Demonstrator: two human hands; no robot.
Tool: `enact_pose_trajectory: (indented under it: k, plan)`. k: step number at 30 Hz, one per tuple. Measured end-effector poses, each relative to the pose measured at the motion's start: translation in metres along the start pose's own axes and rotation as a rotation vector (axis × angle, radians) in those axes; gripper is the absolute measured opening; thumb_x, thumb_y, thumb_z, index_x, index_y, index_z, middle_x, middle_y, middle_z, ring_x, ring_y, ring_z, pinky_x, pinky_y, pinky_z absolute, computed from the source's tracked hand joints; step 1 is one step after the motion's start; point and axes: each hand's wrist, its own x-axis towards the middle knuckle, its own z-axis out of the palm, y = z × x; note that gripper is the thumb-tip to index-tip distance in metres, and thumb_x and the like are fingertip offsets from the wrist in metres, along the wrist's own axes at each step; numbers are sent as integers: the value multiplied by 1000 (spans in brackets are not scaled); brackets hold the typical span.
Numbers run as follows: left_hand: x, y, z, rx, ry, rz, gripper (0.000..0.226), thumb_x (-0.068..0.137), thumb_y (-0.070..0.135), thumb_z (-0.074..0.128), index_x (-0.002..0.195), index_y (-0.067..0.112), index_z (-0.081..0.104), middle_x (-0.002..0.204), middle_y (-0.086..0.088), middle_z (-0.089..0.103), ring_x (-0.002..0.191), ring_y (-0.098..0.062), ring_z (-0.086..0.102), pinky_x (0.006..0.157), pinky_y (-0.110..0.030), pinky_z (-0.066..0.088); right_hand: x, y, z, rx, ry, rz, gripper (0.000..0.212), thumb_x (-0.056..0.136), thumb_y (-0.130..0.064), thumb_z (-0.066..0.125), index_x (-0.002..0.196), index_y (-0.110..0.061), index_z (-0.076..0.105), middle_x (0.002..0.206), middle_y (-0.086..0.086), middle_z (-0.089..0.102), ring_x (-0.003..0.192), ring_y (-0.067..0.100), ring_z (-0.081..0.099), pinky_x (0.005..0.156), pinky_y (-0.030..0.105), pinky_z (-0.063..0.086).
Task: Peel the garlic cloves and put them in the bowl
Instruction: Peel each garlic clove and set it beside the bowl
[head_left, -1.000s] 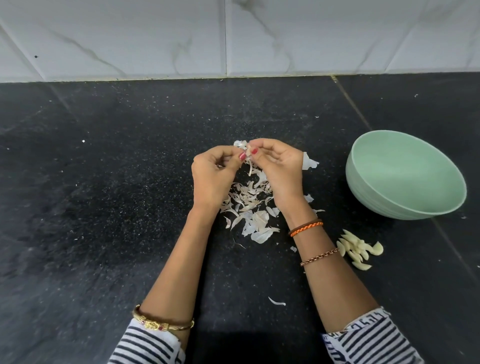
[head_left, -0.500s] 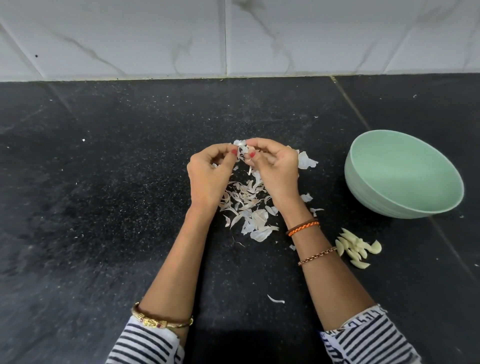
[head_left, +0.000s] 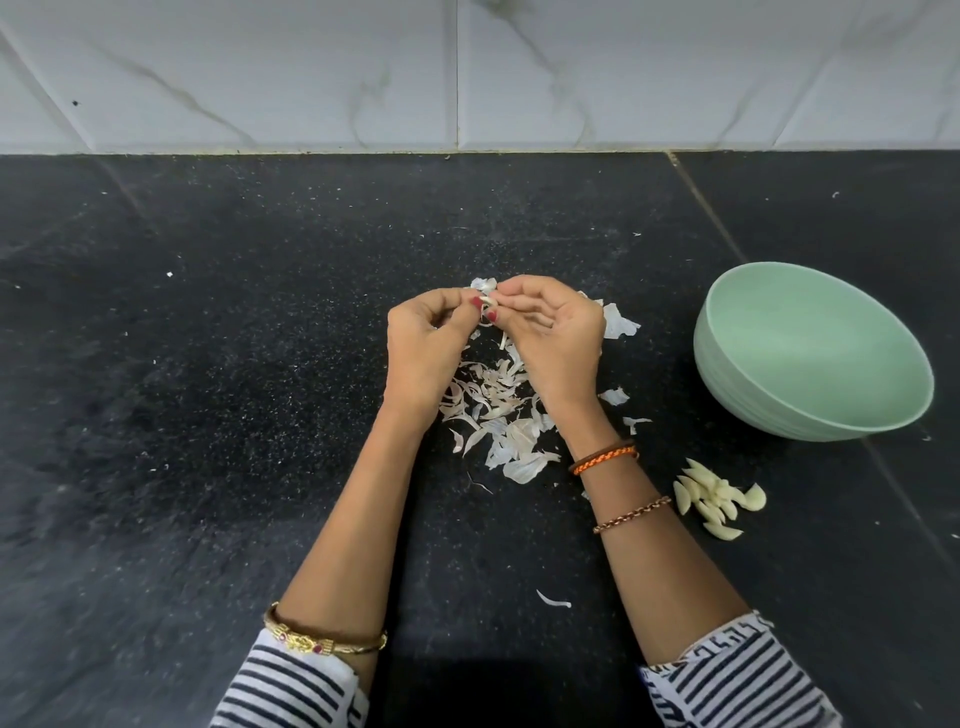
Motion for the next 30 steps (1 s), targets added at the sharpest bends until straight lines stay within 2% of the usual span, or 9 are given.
enact_pose_trajectory:
  k: [4, 6, 9, 12, 15, 20, 23, 26, 30]
  plan:
    - [-2, 5, 1, -103, -24, -24, 16, 87, 5, 59, 78, 12, 69, 78, 6, 70, 79, -3, 65, 75, -15, 48, -1, 0, 0, 16, 19, -67, 19, 74, 11, 69, 88, -1, 68, 81, 0, 67, 78, 4, 68, 73, 18, 54]
    - [-3, 8, 1, -153, -27, -56, 14, 87, 3, 58, 80, 7, 69, 68, 9, 69, 65, 3, 62, 64, -10, 45, -1, 0, -1, -5, 25, -101, 17, 74, 11, 69, 88, 0, 68, 82, 2, 68, 79, 6, 68, 73, 18, 55]
    - [-4, 10, 2, -184, -15, -97, 15, 87, 2, 57, 78, 6, 69, 55, 10, 64, 48, 4, 51, 51, -9, 40, -1, 0, -1, -29, 28, -126, 16, 74, 11, 69, 87, 1, 69, 83, 3, 68, 79, 6, 68, 72, 18, 55]
    - [-4, 10, 2, -225, -18, -125, 27, 87, 0, 54, 66, 12, 68, 54, 9, 63, 46, 3, 48, 48, -12, 38, -1, 0, -2, -37, 25, -153, 16, 73, 12, 68, 87, 2, 69, 82, 3, 67, 77, 5, 68, 71, 17, 54]
    - [-5, 11, 2, -229, -26, -124, 25, 88, 4, 55, 69, 14, 67, 52, 11, 61, 47, 2, 45, 50, -13, 37, -1, -5, -1, 37, 4, -86, 17, 74, 12, 69, 85, -1, 68, 80, 2, 68, 77, 8, 68, 71, 20, 55]
    - [-4, 10, 0, -207, 52, -97, 23, 89, 2, 54, 68, 10, 60, 49, 13, 57, 45, 3, 46, 46, -10, 37, 3, -15, -7, 433, 26, 202, 22, 76, 12, 64, 83, -9, 63, 71, -5, 70, 73, 4, 66, 66, 16, 52]
    - [-3, 8, -1, -130, 83, -27, 25, 89, 5, 52, 65, 9, 52, 57, 7, 48, 47, 5, 41, 48, -9, 34, 5, -11, -10, 358, 14, 230, 18, 81, 8, 62, 90, -7, 65, 77, -2, 69, 72, 5, 65, 66, 16, 53]
    - [-2, 0, 0, -38, 44, 50, 28, 86, 16, 57, 59, 11, 52, 59, 3, 47, 58, -4, 43, 59, -18, 37, 4, -6, -8, 246, 20, 211, 21, 84, 9, 59, 102, 0, 65, 84, 2, 67, 74, 3, 66, 71, 17, 54]
    - [0, -5, 0, 5, 3, 107, 11, 85, 9, 65, 82, 19, 70, 75, 4, 66, 70, -18, 49, 69, -29, 46, 3, -3, -5, 160, -22, 144, 22, 83, 7, 61, 104, -1, 66, 91, 10, 68, 79, 5, 68, 71, 17, 53]
